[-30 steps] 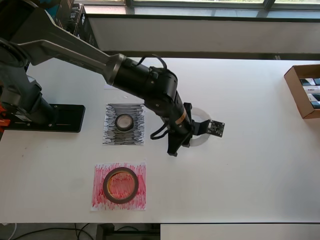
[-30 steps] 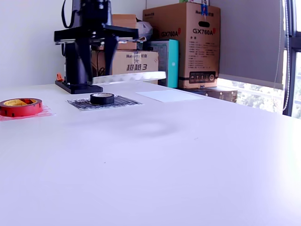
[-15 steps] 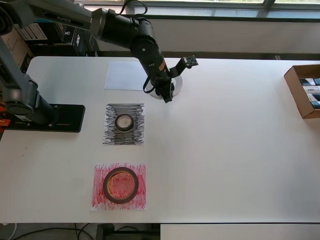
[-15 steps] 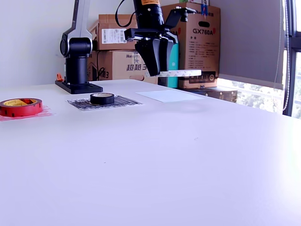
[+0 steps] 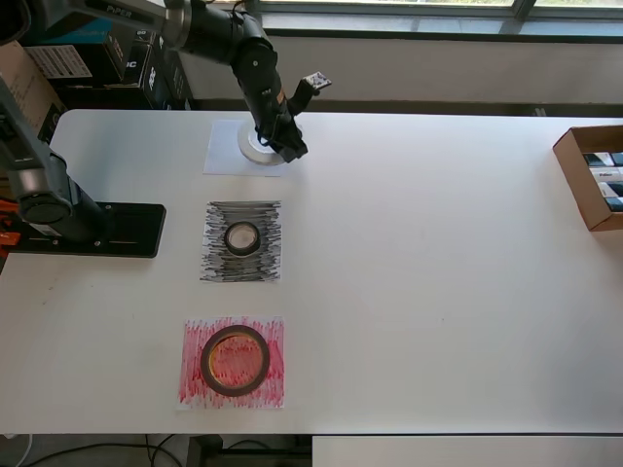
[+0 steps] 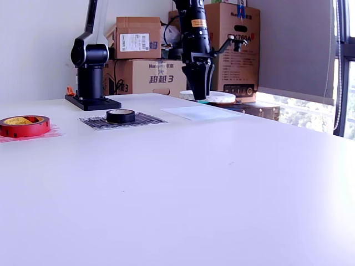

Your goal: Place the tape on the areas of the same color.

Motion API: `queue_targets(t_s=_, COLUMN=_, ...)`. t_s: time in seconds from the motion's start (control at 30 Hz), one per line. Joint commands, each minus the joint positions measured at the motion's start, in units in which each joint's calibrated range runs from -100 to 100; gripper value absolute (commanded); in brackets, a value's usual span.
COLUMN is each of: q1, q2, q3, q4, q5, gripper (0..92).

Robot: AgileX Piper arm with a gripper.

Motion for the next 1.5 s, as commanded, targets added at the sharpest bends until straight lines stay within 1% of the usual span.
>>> queue_targets(t_s=0.0, q1=1.9, q2=-0.3, q3=0.5, q4=0.5, q5=-0.2, gripper=0.1)
queue_targets(t_s=0.27, q1=3.9, q2=-0.4, q3=2.9, q4=0.5, q5=-0.2, gripper=0.1)
queue_targets(t_s=0.47, q1=3.8, q2=-0.7, q3=5.6, q4=0.5, q5=-0.2, gripper=0.1)
queue_targets(t_s=1.27, q1=3.3, q2=-0.2, q3=5.5, q4=0.4, q5=-0.2, gripper=0.2)
queue_targets(t_s=1.37, q1=3.2, q2=-0.2, q3=5.6, q4=-1.0, q5=-0.2, gripper=0.3)
queue_targets(t_s=1.43, q1=3.1, q2=-0.2, q3=5.6, q4=-1.5, q5=-0.2, gripper=2.6)
queue_targets(t_s=1.47, q1=3.1, q2=-0.2, q3=5.6, q4=-1.5, q5=0.2, gripper=5.1)
